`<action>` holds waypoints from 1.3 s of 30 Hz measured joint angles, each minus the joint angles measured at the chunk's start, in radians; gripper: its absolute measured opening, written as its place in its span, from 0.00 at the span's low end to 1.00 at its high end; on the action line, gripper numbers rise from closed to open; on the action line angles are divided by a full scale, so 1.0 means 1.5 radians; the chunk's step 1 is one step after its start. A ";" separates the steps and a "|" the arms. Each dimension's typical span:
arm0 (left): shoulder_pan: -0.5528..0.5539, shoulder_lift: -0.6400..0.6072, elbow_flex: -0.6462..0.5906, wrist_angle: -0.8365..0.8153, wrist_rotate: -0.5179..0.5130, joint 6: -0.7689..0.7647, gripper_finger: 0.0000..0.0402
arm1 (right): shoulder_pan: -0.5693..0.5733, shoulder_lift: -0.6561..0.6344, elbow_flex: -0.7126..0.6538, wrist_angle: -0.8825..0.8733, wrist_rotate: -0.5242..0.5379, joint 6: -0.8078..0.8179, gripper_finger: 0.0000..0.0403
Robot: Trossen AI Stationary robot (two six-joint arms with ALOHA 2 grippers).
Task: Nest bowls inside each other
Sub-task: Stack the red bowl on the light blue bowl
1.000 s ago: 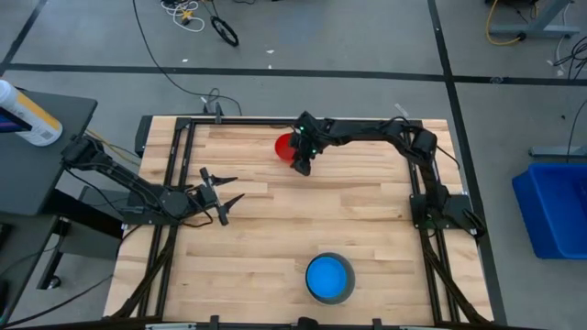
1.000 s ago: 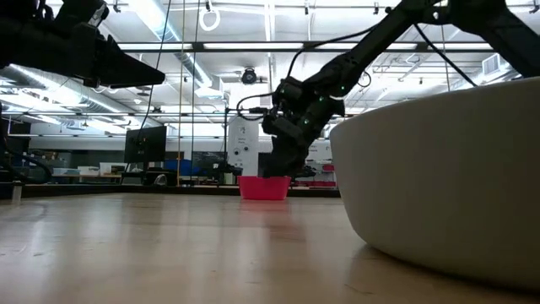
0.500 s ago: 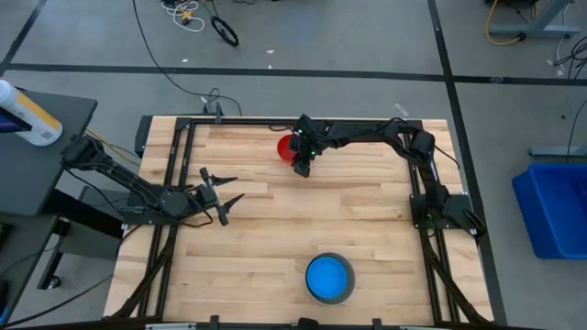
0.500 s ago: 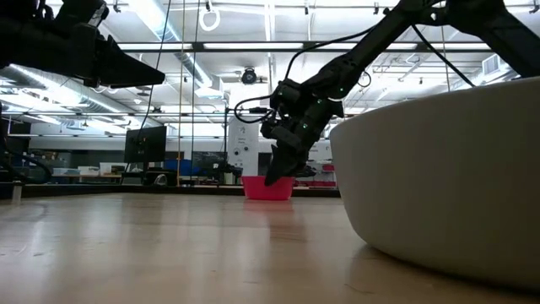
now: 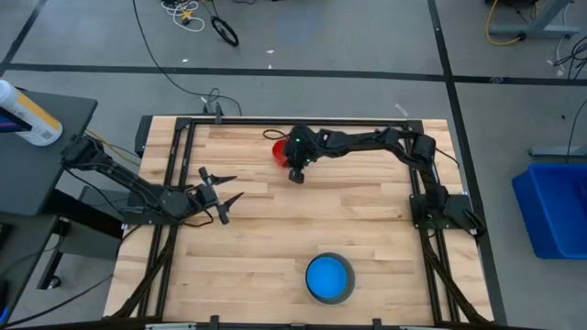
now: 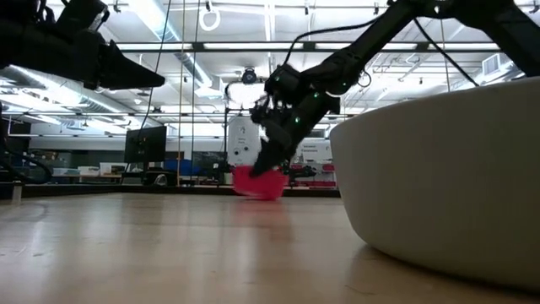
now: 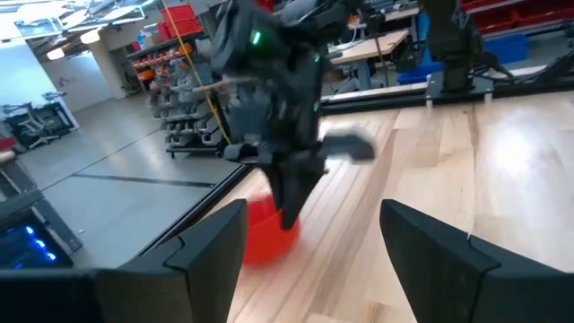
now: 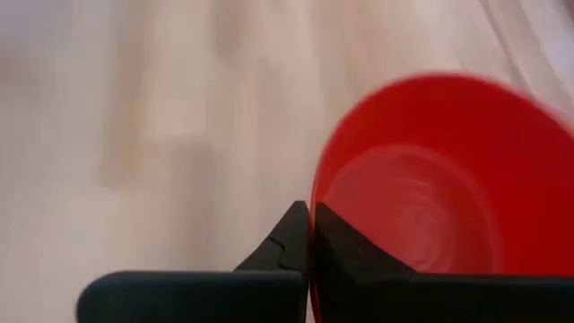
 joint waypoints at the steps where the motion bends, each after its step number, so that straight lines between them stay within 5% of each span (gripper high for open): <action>1: 0.000 0.000 0.000 -0.006 -0.002 -0.004 0.65 | 0.002 -0.011 -0.021 0.061 -0.065 0.005 0.01; 3: 0.000 0.000 0.000 -0.014 -0.009 -0.013 0.65 | 0.012 -0.027 -0.064 0.197 -0.162 0.038 0.01; 5: 0.000 0.000 0.000 -0.018 -0.015 -0.019 0.65 | 0.021 -0.050 -0.107 0.286 -0.176 0.064 0.00; 14: 0.000 0.000 0.000 -0.022 -0.015 -0.033 0.65 | 0.050 -0.209 -0.396 0.673 -0.174 0.115 0.00; 19: 0.000 0.000 0.000 -0.022 -0.015 -0.034 0.65 | 0.092 -0.361 -0.589 0.795 -0.102 0.140 0.00; 24: 0.000 0.000 0.000 -0.020 -0.015 -0.034 0.65 | 0.192 -0.516 -0.708 0.778 -0.044 0.151 0.00; 30: 0.000 0.000 0.000 -0.018 -0.015 -0.033 0.65 | 0.361 -0.660 -0.742 0.614 0.143 0.134 0.00; 39: 0.005 0.000 0.000 -0.017 -0.018 -0.028 0.65 | 0.613 -0.688 -0.741 0.576 0.376 0.160 0.00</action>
